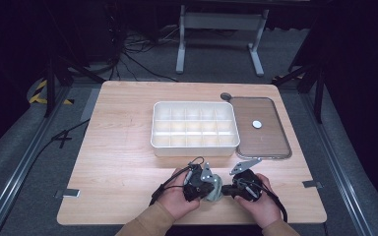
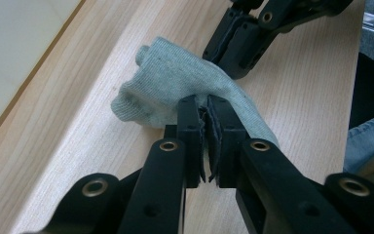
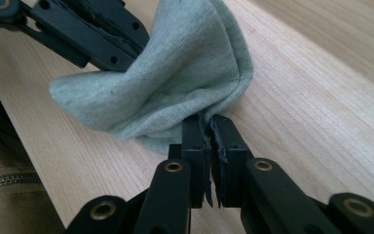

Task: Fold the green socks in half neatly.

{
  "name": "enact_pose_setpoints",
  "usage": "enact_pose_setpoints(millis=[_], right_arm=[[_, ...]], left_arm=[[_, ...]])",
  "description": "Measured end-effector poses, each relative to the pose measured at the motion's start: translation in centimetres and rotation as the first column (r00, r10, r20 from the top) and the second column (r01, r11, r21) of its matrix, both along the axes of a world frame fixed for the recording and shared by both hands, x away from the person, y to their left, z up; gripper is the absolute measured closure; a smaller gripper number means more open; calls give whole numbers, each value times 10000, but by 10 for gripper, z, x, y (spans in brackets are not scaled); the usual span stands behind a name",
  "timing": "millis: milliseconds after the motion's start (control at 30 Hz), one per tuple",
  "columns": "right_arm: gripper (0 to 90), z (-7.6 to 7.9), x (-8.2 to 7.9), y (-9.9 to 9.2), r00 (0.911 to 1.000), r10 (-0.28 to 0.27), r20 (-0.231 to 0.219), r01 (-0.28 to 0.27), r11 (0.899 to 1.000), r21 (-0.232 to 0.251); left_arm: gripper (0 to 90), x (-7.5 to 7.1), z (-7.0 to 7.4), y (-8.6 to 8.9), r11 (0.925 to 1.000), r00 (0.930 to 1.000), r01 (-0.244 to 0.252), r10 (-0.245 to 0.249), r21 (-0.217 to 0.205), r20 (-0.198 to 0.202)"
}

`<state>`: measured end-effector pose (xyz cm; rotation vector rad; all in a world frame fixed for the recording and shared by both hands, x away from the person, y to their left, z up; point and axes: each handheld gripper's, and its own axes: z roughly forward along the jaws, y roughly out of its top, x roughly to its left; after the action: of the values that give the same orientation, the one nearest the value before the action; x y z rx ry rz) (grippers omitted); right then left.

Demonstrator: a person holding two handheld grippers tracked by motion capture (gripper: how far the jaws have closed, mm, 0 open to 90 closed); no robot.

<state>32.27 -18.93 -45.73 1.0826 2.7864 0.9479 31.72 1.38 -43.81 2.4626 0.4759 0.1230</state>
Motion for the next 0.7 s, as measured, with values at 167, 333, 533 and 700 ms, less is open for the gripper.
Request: enact_pose_setpoints(millis=[167, 333, 533, 700], right_arm=[[859, 0, -1, 4, 9998, 165, 111, -164, 9998, -67], [862, -1, -2, 6, 9998, 172, 70, -171, 9998, -123], [859, -1, -3, 8, 9998, 177, 74, -176, 9997, -173], [860, -1, -3, 8, 9998, 182, 61, -180, 9995, -241]], left_arm=[[792, -1, -1, -3, 10000, 10000, 5, -5, 49, 47], [684, -4, 2, -6, 9988, 9976, 302, -277, -388, 641], [644, -6, 1, -9, 9974, 9940, 655, -626, -297, 897], [592, -3, -5, -14, 9968, 9930, 798, -786, -101, 882]])
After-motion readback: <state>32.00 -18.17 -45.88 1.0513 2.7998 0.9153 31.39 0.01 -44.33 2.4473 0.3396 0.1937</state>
